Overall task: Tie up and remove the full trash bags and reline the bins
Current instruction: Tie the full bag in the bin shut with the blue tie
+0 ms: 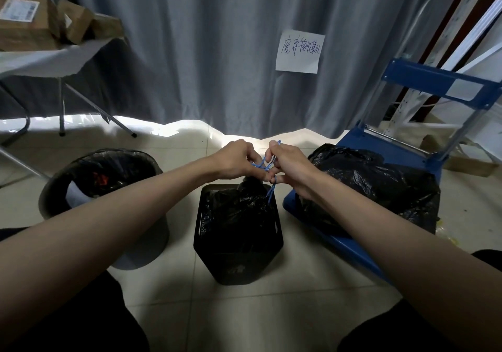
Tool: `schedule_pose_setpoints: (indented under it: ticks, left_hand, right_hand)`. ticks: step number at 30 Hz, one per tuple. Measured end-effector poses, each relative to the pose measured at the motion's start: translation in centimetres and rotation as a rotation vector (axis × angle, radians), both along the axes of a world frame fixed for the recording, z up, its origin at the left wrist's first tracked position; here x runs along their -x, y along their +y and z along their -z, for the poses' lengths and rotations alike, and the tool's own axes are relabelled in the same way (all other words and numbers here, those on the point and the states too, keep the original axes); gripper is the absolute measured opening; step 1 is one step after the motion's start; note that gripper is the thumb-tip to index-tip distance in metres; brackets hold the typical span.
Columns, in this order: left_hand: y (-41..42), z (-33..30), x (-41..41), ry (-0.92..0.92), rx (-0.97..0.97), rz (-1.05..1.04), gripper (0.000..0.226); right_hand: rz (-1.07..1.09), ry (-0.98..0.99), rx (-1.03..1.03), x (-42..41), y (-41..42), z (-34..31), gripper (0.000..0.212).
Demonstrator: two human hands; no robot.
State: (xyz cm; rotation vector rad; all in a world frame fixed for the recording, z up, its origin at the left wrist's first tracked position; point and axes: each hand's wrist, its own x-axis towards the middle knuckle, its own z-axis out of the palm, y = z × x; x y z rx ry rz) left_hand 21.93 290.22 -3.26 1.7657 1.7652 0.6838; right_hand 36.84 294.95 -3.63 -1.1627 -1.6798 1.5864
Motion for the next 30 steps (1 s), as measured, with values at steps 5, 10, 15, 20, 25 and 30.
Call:
schedule_pose_setpoints:
  ticks: [5, 10, 15, 20, 25, 30]
  left_hand:
    - [-0.3, -0.2, 0.2, -0.096, 0.069, 0.104, 0.020]
    - [-0.7, -0.2, 0.5, -0.140, 0.201, 0.095, 0.031]
    - [-0.7, -0.5, 1.2, -0.163, 0.352, 0.055, 0.032]
    - [-0.9, -1.1, 1.2, -0.147, 0.419, 0.058, 0.029]
    - [-1.1, -1.1, 1.5, -0.138, 0.434, 0.067, 0.028]
    - [-0.9, -1.3, 1.6, -0.053, 0.353, 0.024, 0.026]
  right_hand:
    - [0.060, 0.046, 0.052, -0.1, 0.4, 0.5, 0.020]
    - [0.111, 0.137, 0.083, -0.3, 0.6, 0.7, 0.035]
    - [-0.030, 0.074, -0.120, -0.3, 0.1, 0.4, 0.021]
    - [-0.239, -0.073, -0.488, 0.0, -0.3, 0.5, 0.066]
    - [-0.298, -0.252, -0.728, 0.1, -0.5, 1.1, 0.047]
    - [-0.252, -0.373, -0.696, 0.1, 0.1, 1.4, 0.018]
